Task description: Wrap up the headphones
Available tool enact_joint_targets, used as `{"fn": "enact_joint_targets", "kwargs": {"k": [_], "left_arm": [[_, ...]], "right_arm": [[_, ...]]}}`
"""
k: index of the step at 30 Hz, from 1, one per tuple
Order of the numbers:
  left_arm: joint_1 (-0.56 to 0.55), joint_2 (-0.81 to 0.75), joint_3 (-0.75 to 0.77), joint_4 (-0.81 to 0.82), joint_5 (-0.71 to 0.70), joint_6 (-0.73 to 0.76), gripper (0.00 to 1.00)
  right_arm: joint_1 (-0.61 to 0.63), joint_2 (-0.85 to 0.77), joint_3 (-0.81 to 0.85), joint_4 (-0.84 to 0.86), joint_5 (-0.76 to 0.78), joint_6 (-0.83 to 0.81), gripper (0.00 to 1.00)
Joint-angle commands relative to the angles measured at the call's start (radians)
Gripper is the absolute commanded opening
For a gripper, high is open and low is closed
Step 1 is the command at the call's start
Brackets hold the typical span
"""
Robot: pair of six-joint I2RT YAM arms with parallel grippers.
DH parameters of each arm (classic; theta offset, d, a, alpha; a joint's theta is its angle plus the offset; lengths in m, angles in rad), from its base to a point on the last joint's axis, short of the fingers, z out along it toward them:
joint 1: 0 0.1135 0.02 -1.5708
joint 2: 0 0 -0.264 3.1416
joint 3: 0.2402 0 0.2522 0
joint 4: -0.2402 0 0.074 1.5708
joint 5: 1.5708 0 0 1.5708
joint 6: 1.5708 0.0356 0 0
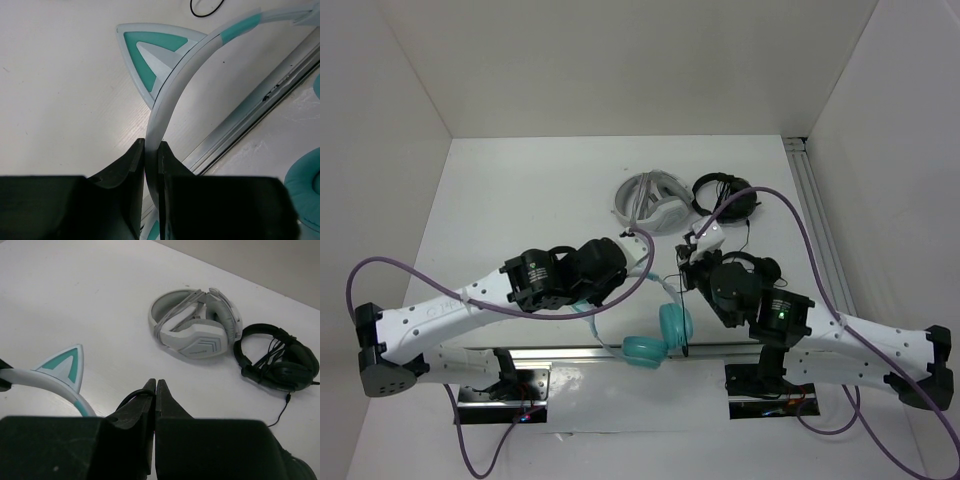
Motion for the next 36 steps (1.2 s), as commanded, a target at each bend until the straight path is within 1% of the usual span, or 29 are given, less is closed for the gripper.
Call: {"fn": "enact_joint_targets", "kwargs": {"k": [1,5,6,8,9,12,16,17,18,19,21,25,29,31,33,34,35,36], "left_arm": [[-0.015,-0.046,0.028,-0.013,0.119,0.010,0.00],[-0.015,-0.080,0.057,-0.004,0.172,0.028,0.00],[-0.015,-0.092,0.067,-0.004,0.172,0.028,0.00],[-0.015,-0.101,0.076,-0.004,0.181,0.037,0.00],[-0.015,-0.101,0.085,-0.004,0.170,0.037,0.00],[-0.015,-0.101,0.094,-0.004,0.141,0.037,0.00],[-0.015,-0.110,0.094,-0.004,0.109,0.037,0.00],[-0.015,-0.110,0.094,-0.004,0.083,0.027,0.00],[-0.015,-0.127,0.094,0.031,0.083,0.027,0.00],[-0.015,-0.147,0.082,0.047,0.083,0.027,0.00],[-0.015,-0.172,0.070,0.097,0.113,0.046,0.00],[-0.015,-0.225,0.048,0.147,0.191,0.070,0.00],[-0.015,-0.276,0.039,0.193,0.282,0.089,0.00],[-0.015,-0.307,0.028,0.206,0.293,0.090,0.00],[-0.015,-0.316,0.019,0.220,0.307,0.090,0.00],[-0.015,-0.328,0.019,0.231,0.319,0.090,0.00],[-0.015,-0.328,0.019,0.231,0.319,0.080,0.00],[-0.015,-0.340,0.019,0.246,0.333,0.080,0.00]], "right_arm": [[-0.018,0.035,0.041,0.032,0.081,-0.016,0.00],[-0.058,0.092,0.032,0.043,-0.026,-0.016,0.00],[-0.058,0.103,0.032,0.043,-0.073,-0.016,0.00],[-0.058,0.134,0.032,0.043,-0.113,-0.016,0.00],[-0.058,0.152,0.032,0.043,-0.145,-0.016,0.00],[-0.058,0.172,0.032,0.043,-0.157,-0.007,0.00],[-0.058,0.163,0.023,0.052,-0.201,-0.007,0.00],[-0.058,0.163,0.012,0.052,-0.213,-0.007,0.00],[-0.058,0.163,0.012,0.052,-0.225,-0.007,0.00],[-0.058,0.163,0.012,0.052,-0.270,-0.007,0.00],[-0.058,0.163,0.012,0.043,-0.310,-0.018,0.00],[-0.081,0.163,0.021,0.023,-0.426,-0.038,0.01],[-0.092,0.163,0.009,0.035,-0.469,-0.047,0.04],[-0.104,0.154,-0.002,0.057,-0.508,-0.047,0.08],[-0.138,0.154,-0.011,0.080,-0.583,-0.047,0.13],[-0.138,0.145,-0.025,0.116,-0.606,-0.038,0.16],[-0.149,0.144,-0.035,0.136,-0.650,-0.038,0.25],[-0.159,0.144,-0.054,0.159,-0.673,-0.038,0.31]]}}
